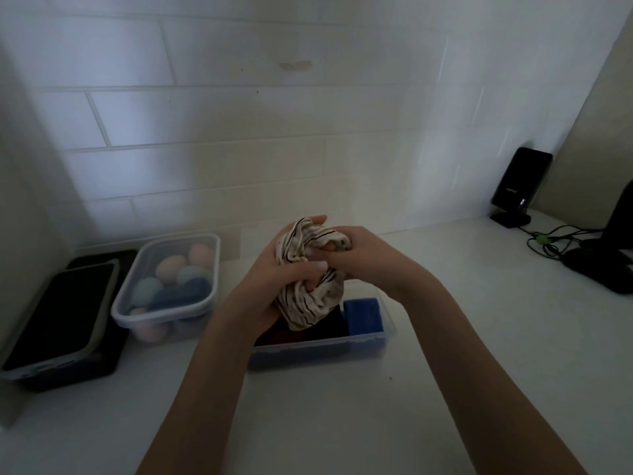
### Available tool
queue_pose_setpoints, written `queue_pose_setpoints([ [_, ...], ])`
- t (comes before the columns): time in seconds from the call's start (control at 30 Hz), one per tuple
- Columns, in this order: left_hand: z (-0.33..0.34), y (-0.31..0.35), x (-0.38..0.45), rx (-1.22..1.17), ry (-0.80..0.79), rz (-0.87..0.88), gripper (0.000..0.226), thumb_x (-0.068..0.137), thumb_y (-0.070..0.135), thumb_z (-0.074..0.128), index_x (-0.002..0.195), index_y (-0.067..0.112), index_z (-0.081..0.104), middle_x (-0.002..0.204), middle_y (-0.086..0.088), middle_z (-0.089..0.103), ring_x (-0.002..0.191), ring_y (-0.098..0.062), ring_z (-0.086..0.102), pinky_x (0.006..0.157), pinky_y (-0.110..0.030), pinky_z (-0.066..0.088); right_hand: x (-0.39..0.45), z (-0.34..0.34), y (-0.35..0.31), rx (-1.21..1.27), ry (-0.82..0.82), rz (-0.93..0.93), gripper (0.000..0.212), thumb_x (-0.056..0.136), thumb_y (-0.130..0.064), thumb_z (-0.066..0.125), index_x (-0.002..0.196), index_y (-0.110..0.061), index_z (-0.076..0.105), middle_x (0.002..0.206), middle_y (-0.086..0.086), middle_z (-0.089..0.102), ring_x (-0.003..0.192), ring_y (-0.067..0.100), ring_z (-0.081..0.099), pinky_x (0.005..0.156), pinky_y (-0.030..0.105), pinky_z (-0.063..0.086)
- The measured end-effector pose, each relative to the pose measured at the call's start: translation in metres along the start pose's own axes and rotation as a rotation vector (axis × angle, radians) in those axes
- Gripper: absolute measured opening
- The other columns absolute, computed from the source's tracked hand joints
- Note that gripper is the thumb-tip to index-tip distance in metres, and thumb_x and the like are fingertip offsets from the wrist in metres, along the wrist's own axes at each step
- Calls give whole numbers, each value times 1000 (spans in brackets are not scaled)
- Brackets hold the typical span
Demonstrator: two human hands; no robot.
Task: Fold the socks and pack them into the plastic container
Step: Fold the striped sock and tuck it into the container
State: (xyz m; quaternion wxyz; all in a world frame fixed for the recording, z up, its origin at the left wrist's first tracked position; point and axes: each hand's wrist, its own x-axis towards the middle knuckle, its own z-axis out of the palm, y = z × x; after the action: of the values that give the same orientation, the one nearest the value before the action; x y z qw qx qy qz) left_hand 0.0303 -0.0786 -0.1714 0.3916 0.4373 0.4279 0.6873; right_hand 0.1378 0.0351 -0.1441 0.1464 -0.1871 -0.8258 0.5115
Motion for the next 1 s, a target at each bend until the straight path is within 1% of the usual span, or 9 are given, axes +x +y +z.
queue_pose_setpoints([
  [0.1, -1, 1, -2, 29, -15, -24, 72, 60, 0, 71, 126, 20, 53, 114, -10, 67, 105, -22, 64, 79, -27, 54, 2, -2, 5, 133, -12, 71, 33, 81, -29, 70, 109, -11, 68, 105, 10, 73, 99, 22, 70, 91, 42, 55],
  [0.27, -3, -5, -2, 101, 198, -57, 55, 69, -9, 67, 118, 13, 55, 104, -8, 69, 94, -19, 68, 72, -24, 56, 6, 1, 3, 733, -61, 161, 40, 88, -6, 57, 126, 6, 53, 124, 27, 59, 113, 38, 58, 95, 44, 49],
  [0.37, -5, -7, -2, 262, 350, -56, 45, 67, -1, 68, 105, 21, 58, 99, -7, 67, 86, -15, 66, 66, -20, 54, 3, 2, 0, 915, -76, 145, 30, 90, -7, 51, 116, 7, 57, 96, 17, 68, 82, 23, 68, 77, 33, 57],
  [0.47, -1, -7, -2, 476, 505, 9, 37, 73, 2, 65, 98, 27, 56, 95, 0, 60, 78, -9, 61, 54, -11, 48, -1, 5, -1, 1002, -40, 116, 7, 92, -4, 47, 93, -4, 55, 67, 4, 53, 39, 4, 47, 47, 19, 48],
  [0.57, -2, -2, -1, 447, 559, 60, 35, 74, 1, 65, 89, 32, 56, 94, -3, 59, 69, -12, 60, 51, -16, 49, -6, 4, 1, 994, 86, 118, 22, 89, 4, 51, 105, -9, 56, 73, 7, 55, 35, 6, 41, 42, 18, 45],
  [0.67, -3, -2, -4, 577, 410, 71, 39, 74, 0, 65, 91, 34, 57, 106, -9, 57, 74, -15, 58, 53, -14, 48, -14, 2, -1, 985, 226, 149, 25, 85, 13, 45, 79, -6, 60, 70, 13, 56, 32, 9, 46, 36, 15, 42],
  [0.73, -2, -3, -9, 617, 292, 96, 42, 75, -2, 65, 89, 37, 56, 114, -11, 54, 73, -14, 60, 57, -15, 49, -22, 1, -2, 856, 295, 135, 30, 82, 15, 46, 65, -5, 59, 63, 13, 58, 39, 13, 54, 38, 19, 46],
  [0.9, -10, 0, -19, 541, 28, 74, 43, 73, -8, 68, 92, 29, 58, 119, -15, 55, 90, -18, 65, 73, -27, 56, -37, 3, 11, 64, 351, 68, 35, 79, 5, 55, 61, -20, 72, 67, 5, 69, 61, 21, 62, 56, 26, 50],
  [1.0, -10, -2, -22, 825, -26, 25, 46, 68, -1, 74, 97, 33, 65, 112, -3, 54, 100, -8, 58, 89, -16, 47, -42, 2, 17, -222, 344, 28, 24, 76, -4, 64, 68, -24, 73, 72, -6, 68, 70, 12, 62, 66, 23, 51],
])
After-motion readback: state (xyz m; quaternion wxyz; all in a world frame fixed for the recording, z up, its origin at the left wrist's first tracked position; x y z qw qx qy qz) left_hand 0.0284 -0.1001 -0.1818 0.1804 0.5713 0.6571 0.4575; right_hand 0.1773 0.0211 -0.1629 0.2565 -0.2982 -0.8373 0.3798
